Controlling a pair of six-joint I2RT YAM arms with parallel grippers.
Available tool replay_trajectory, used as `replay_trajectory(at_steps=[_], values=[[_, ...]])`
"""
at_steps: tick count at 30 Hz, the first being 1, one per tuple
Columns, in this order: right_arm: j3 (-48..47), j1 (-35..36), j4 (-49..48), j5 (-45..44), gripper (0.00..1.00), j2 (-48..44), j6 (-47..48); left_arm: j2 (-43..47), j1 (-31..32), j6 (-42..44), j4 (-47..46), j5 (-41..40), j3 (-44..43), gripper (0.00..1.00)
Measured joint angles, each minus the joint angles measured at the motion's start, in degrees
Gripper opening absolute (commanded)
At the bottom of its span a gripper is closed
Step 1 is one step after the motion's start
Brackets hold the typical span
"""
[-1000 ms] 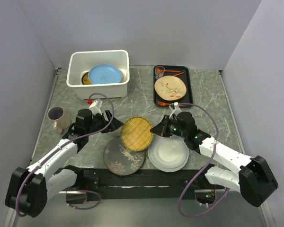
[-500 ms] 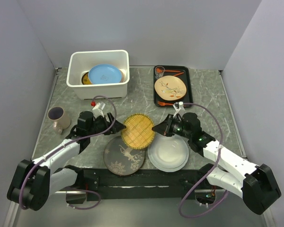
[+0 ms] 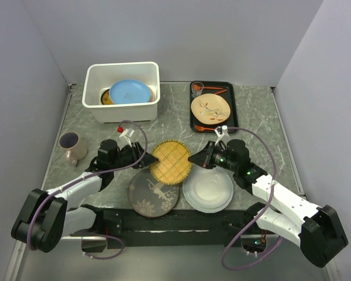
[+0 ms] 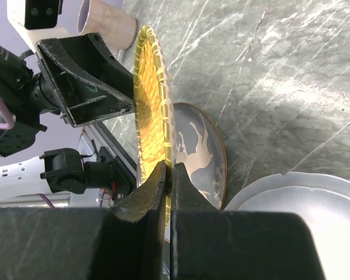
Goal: Place the plates into the plastic bin on the countertop
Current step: Place the plate in the plastic bin.
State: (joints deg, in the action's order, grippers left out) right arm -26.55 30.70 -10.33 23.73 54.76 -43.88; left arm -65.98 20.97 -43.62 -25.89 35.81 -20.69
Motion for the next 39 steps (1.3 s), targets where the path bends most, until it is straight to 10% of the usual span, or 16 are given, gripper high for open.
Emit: replay_trajectory(at_steps=[2,3,27,39], values=[[0.00,-0.17,-0.04,0.04,0.02,0.00,0.00,-0.13,0.39,0.24,-0.26,-0.37,0.00,0.24],[0.00,-0.42,-0.17,0.13,0.04,0.00,0.02,-0.28,0.39,0.04,-0.42,-0.66,0.02,0.01],[1.79,-0.83,0.00,0.00,0.89,0.00,0.24,3.82,2.49,0.09,3.50,-3.45,-0.24,0.01],[1.79,-0.83,0.20,-1.20,1.00,-3.65,0.57,5.09,2.51,0.96,7.74,-6.45,-0.55,0.01]])
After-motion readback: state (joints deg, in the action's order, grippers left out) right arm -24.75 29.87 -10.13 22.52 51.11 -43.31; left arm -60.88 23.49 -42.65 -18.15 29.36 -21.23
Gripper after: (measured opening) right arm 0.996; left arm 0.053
